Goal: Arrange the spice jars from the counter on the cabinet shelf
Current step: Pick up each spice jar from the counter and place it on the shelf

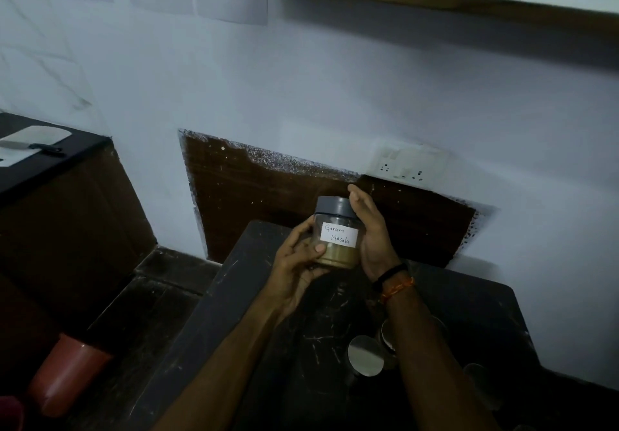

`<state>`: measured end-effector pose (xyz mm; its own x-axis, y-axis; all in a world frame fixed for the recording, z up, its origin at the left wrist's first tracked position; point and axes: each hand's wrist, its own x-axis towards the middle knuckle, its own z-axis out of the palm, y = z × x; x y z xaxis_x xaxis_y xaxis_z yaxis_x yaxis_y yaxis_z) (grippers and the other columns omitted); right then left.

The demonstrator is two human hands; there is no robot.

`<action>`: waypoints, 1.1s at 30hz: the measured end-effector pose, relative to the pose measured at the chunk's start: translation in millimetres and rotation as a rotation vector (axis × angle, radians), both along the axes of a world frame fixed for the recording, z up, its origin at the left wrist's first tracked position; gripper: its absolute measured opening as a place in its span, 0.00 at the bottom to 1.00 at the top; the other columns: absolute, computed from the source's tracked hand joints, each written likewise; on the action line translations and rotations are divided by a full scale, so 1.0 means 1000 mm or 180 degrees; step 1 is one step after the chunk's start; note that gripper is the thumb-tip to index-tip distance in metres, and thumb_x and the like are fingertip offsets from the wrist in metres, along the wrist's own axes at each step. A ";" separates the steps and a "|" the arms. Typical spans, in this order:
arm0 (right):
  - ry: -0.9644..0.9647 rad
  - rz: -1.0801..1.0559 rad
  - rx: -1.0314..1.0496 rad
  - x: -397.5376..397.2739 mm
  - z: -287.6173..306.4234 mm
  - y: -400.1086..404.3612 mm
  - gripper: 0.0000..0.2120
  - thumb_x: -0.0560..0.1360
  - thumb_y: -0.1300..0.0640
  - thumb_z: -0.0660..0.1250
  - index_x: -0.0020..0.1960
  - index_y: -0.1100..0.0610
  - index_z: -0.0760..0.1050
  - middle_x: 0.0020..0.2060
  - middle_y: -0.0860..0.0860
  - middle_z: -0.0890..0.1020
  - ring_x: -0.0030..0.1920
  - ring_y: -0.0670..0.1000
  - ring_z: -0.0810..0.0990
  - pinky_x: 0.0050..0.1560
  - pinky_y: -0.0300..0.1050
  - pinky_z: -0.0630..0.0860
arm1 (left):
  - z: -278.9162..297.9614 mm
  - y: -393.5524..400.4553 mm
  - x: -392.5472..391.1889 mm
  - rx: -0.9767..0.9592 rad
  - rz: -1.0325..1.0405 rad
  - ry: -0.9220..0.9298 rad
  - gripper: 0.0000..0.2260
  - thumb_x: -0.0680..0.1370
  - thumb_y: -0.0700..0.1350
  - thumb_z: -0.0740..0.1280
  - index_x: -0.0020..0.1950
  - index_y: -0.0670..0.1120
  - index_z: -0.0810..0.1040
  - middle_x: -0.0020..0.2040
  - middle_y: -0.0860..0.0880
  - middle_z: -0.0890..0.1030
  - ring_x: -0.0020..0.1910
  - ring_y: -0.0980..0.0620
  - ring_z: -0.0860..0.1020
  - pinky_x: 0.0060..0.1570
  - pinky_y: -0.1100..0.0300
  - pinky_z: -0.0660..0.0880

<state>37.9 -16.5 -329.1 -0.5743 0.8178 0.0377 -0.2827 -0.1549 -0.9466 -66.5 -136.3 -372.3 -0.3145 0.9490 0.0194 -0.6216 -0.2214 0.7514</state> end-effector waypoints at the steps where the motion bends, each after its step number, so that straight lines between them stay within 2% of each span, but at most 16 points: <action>1: 0.0043 -0.0022 0.0062 0.001 0.011 0.002 0.30 0.72 0.43 0.70 0.71 0.50 0.69 0.65 0.52 0.75 0.58 0.51 0.81 0.51 0.44 0.79 | 0.010 0.004 0.000 0.0060 -0.0017 0.0062 0.35 0.68 0.42 0.77 0.74 0.45 0.70 0.67 0.37 0.78 0.67 0.35 0.76 0.61 0.38 0.77; 5: 0.0182 -0.0217 0.0299 0.004 0.050 0.012 0.27 0.72 0.44 0.69 0.69 0.50 0.71 0.64 0.52 0.76 0.58 0.52 0.81 0.52 0.45 0.79 | 0.046 0.023 0.000 0.0260 -0.0111 0.0319 0.42 0.63 0.48 0.82 0.75 0.46 0.70 0.67 0.36 0.76 0.66 0.36 0.76 0.61 0.38 0.76; 8: 0.0271 -0.0314 0.0496 0.007 0.080 0.023 0.25 0.72 0.43 0.68 0.67 0.49 0.73 0.63 0.53 0.77 0.58 0.54 0.81 0.53 0.48 0.79 | 0.073 0.040 -0.002 0.0453 -0.0156 0.0421 0.37 0.67 0.44 0.78 0.74 0.46 0.70 0.69 0.36 0.74 0.68 0.35 0.75 0.60 0.39 0.77; 12: 0.0309 -0.0348 0.0790 0.009 0.121 0.037 0.26 0.71 0.40 0.69 0.67 0.48 0.74 0.61 0.50 0.77 0.55 0.49 0.83 0.50 0.45 0.80 | 0.109 0.063 -0.009 0.0677 -0.0219 0.0512 0.32 0.69 0.41 0.75 0.73 0.47 0.72 0.69 0.35 0.73 0.67 0.35 0.75 0.58 0.41 0.77; 14: 0.0349 -0.0386 0.0920 0.010 0.143 0.045 0.27 0.71 0.40 0.69 0.67 0.49 0.73 0.60 0.50 0.78 0.53 0.47 0.83 0.48 0.43 0.79 | 0.127 0.075 -0.011 0.0748 -0.0261 0.0634 0.32 0.69 0.41 0.75 0.73 0.49 0.72 0.68 0.34 0.75 0.67 0.34 0.75 0.60 0.38 0.77; 17: 0.0425 -0.0499 0.1107 0.012 0.176 0.055 0.28 0.71 0.40 0.70 0.67 0.50 0.73 0.60 0.51 0.77 0.54 0.49 0.82 0.49 0.44 0.79 | 0.159 0.090 -0.015 0.0863 -0.0270 0.0787 0.31 0.69 0.42 0.75 0.72 0.51 0.74 0.66 0.36 0.77 0.65 0.32 0.76 0.63 0.33 0.74; 20: 0.0477 -0.0522 0.1336 0.012 0.206 0.060 0.31 0.70 0.38 0.71 0.67 0.53 0.72 0.62 0.55 0.77 0.60 0.57 0.79 0.56 0.54 0.79 | 0.188 0.100 -0.019 0.1016 -0.0314 0.0911 0.31 0.68 0.42 0.75 0.71 0.51 0.75 0.64 0.37 0.80 0.61 0.37 0.80 0.59 0.41 0.78; 22: 0.0500 -0.0551 0.1529 0.013 0.229 0.064 0.31 0.71 0.39 0.70 0.68 0.54 0.72 0.64 0.57 0.76 0.62 0.59 0.78 0.60 0.56 0.77 | 0.211 0.107 -0.023 0.1133 -0.0344 0.1016 0.31 0.68 0.42 0.75 0.71 0.49 0.74 0.63 0.36 0.80 0.60 0.38 0.81 0.56 0.45 0.79; 25: 0.0535 -0.0652 0.1749 0.015 0.261 0.070 0.27 0.73 0.42 0.69 0.67 0.53 0.73 0.61 0.54 0.79 0.59 0.53 0.81 0.55 0.47 0.78 | 0.245 0.117 -0.031 0.1241 -0.0341 0.1362 0.31 0.69 0.44 0.75 0.72 0.46 0.73 0.60 0.37 0.81 0.58 0.40 0.81 0.56 0.47 0.79; 28: 0.0526 -0.0667 0.1931 0.017 0.285 0.075 0.25 0.73 0.44 0.69 0.68 0.52 0.73 0.56 0.48 0.82 0.55 0.48 0.83 0.51 0.43 0.79 | 0.286 0.124 -0.037 0.1199 -0.0209 0.1844 0.28 0.71 0.52 0.74 0.67 0.44 0.75 0.59 0.41 0.83 0.55 0.43 0.83 0.53 0.50 0.79; 30: 0.0482 -0.0663 0.2041 0.018 0.298 0.078 0.27 0.73 0.45 0.69 0.69 0.53 0.71 0.58 0.52 0.81 0.55 0.51 0.83 0.52 0.46 0.81 | 0.315 0.130 -0.040 0.1166 -0.0077 0.2177 0.25 0.72 0.57 0.74 0.63 0.45 0.77 0.56 0.45 0.84 0.53 0.43 0.84 0.50 0.50 0.80; 33: 0.0482 -0.0648 0.2131 0.017 0.314 0.081 0.30 0.75 0.44 0.69 0.71 0.59 0.68 0.63 0.60 0.78 0.59 0.58 0.81 0.59 0.59 0.79 | 0.355 0.139 -0.041 0.1138 0.0049 0.2679 0.26 0.71 0.58 0.76 0.63 0.44 0.79 0.56 0.44 0.85 0.55 0.41 0.84 0.55 0.44 0.81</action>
<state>54.4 64.3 -15.3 -0.3613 0.6817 0.6362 -0.3801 0.5153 -0.7681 -107.8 3.0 -17.2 -0.0761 0.8382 0.5400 0.1053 -0.5317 0.8403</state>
